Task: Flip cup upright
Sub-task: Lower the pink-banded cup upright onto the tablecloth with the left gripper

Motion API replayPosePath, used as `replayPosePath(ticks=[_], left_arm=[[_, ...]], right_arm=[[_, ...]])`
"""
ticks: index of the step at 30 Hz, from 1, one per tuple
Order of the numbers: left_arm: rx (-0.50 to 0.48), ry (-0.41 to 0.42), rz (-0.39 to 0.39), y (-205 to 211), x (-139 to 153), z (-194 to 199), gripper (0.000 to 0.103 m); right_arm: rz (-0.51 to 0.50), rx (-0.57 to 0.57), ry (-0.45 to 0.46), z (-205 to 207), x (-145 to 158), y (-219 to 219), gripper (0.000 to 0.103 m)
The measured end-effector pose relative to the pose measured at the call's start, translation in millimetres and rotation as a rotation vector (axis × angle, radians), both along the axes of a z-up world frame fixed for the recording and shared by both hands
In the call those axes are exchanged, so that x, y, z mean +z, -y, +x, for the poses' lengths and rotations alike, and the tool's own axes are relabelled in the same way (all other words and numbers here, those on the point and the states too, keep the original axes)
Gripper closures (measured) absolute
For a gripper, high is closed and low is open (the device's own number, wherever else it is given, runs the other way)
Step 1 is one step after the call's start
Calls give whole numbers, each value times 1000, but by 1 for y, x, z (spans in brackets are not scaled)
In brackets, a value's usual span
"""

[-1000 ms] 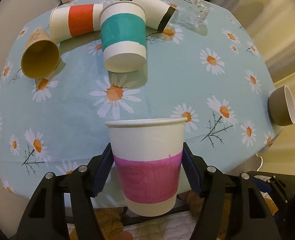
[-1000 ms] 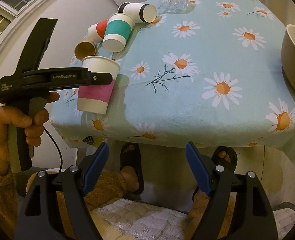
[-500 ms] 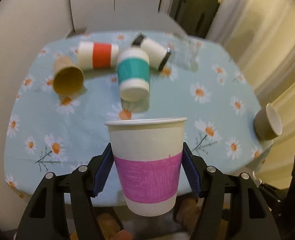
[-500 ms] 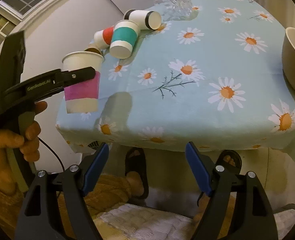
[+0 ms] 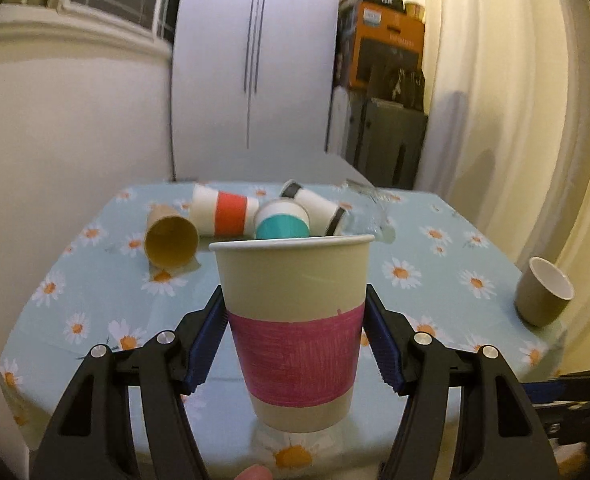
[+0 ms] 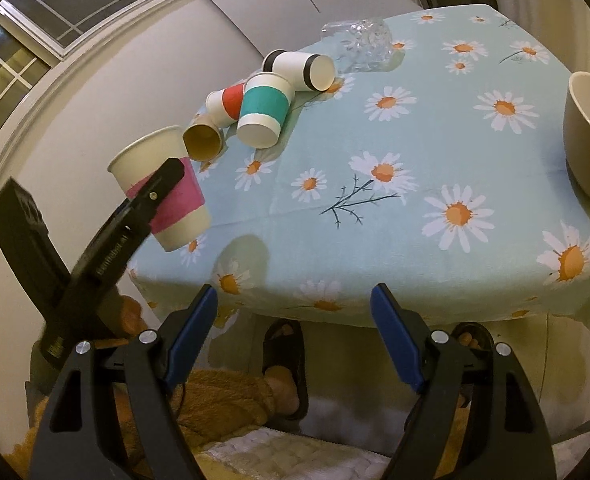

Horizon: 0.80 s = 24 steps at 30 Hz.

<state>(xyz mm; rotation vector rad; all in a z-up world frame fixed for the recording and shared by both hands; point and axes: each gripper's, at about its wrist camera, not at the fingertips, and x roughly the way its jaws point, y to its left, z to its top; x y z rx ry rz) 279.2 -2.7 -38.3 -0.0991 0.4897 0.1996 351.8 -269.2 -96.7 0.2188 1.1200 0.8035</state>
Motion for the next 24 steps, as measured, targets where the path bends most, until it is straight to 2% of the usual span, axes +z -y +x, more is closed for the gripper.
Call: replayPosePath(ticks=[4,13,20,24], left_arm=[[6,87,56,10,-9,-6,39],[8,200,115,17,-27,-15,39],[39,241,115,14,-41,-16,39],[37,243,142,19,-45,-15,39]], right_arm=[[-15,-6,-9,2,-5,3,25],[-38,-24,-20,7,-11,6,25],[-53,-26,-37,8,-14,4,25],[-57,-25,-40,9,-15,3,25]])
